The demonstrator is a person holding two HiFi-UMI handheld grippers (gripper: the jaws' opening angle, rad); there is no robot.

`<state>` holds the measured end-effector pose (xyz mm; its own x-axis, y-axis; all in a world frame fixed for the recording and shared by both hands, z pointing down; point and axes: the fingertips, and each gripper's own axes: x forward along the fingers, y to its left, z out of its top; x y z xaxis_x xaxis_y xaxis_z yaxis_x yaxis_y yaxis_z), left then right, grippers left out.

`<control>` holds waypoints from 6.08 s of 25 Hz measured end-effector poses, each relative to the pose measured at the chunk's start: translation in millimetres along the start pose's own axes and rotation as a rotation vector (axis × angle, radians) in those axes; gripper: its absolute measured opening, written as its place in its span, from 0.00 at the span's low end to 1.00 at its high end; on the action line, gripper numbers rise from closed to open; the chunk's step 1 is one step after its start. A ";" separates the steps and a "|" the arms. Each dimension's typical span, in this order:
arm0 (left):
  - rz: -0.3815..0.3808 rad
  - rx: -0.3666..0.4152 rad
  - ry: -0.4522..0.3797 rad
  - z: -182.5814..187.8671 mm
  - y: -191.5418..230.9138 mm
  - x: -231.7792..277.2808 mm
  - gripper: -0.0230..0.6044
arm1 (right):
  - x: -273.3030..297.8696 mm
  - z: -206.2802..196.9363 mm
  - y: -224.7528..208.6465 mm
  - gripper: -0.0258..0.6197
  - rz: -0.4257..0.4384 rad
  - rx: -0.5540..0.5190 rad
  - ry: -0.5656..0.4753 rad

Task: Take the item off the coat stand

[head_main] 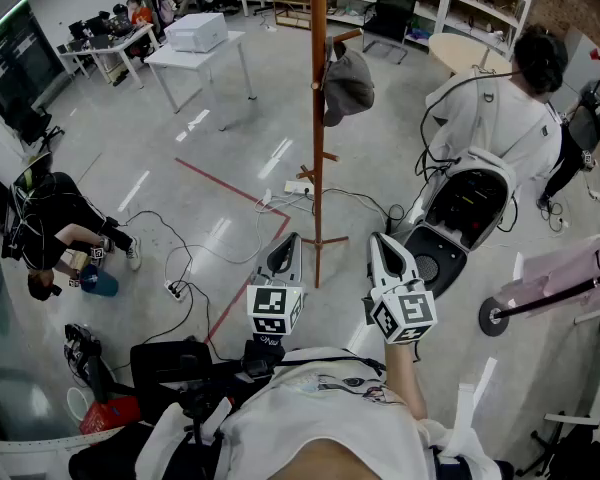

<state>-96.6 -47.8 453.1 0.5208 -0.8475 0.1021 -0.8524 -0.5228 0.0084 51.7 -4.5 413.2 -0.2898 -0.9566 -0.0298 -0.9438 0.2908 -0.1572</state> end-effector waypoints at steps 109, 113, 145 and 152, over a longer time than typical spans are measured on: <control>0.037 -0.016 0.029 42.8 97.1 246.5 0.04 | 287.6 149.7 -141.2 0.11 0.243 -0.221 -0.211; 0.034 -0.014 0.028 41.3 96.4 246.6 0.04 | 278.3 182.0 -154.8 0.11 0.173 -0.207 -0.297; 0.005 -0.008 -0.059 72.0 57.6 217.2 0.04 | 170.3 36.9 -137.0 0.11 -0.036 -0.057 -0.179; 0.026 -0.011 -0.071 73.2 59.9 216.7 0.04 | 173.6 33.3 -138.5 0.11 -0.025 -0.060 -0.169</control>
<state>-31.4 -269.5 402.9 0.4999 -0.8655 0.0312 -0.8661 -0.4996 0.0176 137.4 -211.5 396.9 -0.2401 -0.9514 -0.1929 -0.9597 0.2625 -0.1005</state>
